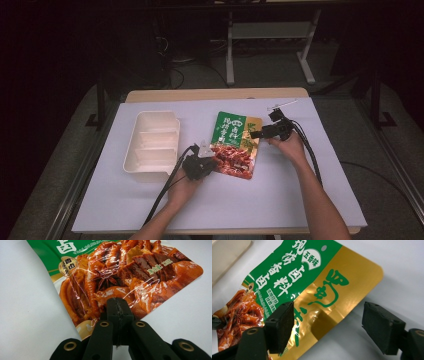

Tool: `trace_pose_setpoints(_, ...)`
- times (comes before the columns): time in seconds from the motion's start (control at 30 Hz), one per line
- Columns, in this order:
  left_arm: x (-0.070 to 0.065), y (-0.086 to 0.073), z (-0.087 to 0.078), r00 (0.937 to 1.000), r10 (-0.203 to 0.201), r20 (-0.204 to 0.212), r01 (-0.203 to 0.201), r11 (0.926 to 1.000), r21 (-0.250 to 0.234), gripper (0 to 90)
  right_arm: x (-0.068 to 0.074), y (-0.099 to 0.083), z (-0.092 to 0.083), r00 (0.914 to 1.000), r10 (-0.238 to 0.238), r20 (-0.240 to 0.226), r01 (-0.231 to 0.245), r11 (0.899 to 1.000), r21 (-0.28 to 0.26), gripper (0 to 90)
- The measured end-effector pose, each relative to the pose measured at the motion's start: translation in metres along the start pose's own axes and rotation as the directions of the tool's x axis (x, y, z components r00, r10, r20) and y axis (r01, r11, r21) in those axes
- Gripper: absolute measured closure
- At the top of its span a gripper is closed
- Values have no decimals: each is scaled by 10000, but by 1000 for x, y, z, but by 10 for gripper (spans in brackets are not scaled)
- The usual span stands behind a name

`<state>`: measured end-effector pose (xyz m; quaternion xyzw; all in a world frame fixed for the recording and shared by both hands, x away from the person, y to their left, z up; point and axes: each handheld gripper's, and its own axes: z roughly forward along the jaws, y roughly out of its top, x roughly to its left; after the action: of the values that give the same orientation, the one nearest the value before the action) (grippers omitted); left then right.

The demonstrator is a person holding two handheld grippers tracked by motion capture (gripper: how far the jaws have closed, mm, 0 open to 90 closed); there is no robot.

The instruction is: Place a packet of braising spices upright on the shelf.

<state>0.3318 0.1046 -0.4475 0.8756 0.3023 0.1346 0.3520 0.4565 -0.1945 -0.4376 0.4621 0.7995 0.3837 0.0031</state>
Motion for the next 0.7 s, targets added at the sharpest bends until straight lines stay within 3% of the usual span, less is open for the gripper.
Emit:
trace_pose_setpoints(0.1, 1, 0, 0, 10000, -18, 43, 17, 10000, 7, 900, 0, -2, 5, 9975, 226, -662, -229, 9997, -44, 345)
trace_pose_setpoints(0.3, 1, 0, 0, 10000, -13, 55, 13, 10000, -14, 900, 5, -1, 2, 9943, 202, -1043, -235, 9993, -306, 494)
trace_pose_setpoints(0.33, 1, 0, 0, 10000, -20, 72, 20, 10000, -20, 900, 11, 1, -2, 9953, 15, -973, -58, 9990, -435, 584)
trace_pose_setpoints(0.4, 1, 0, 0, 10000, -8, 99, 9, 10000, -26, 899, 17, 2, -6, 9958, -245, -884, 197, 9983, -552, 698)
trace_pose_setpoints(0.43, 1, 0, 0, 10000, -8, 99, 9, 10000, -26, 900, 17, 2, -6, 9958, -245, -884, 197, 9983, -552, 698)
trace_pose_setpoints(0.47, 1, 0, 0, 10000, 4, 92, -4, 10000, -23, 899, 21, 3, -10, 9949, -358, -942, 296, 9974, -665, 816)
trace_pose_setpoints(0.5, 1, 0, 0, 10000, 4, 92, -4, 10000, -23, 900, 22, 3, -11, 9939, -384, -1033, 303, 9964, -790, 843)
trace_pose_setpoints(0.6, 1, 0, 0, 10000, 16, 81, -16, 10000, -15, 900, 25, 4, -13, 9901, -326, -1365, 170, 9934, -1133, 869)
trace_pose_setpoints(0.7, 1, 0, 0, 10000, 2, 78, -2, 10000, -22, 899, 25, 4, -9, 9871, -265, -1580, 99, 9944, -1054, 814)
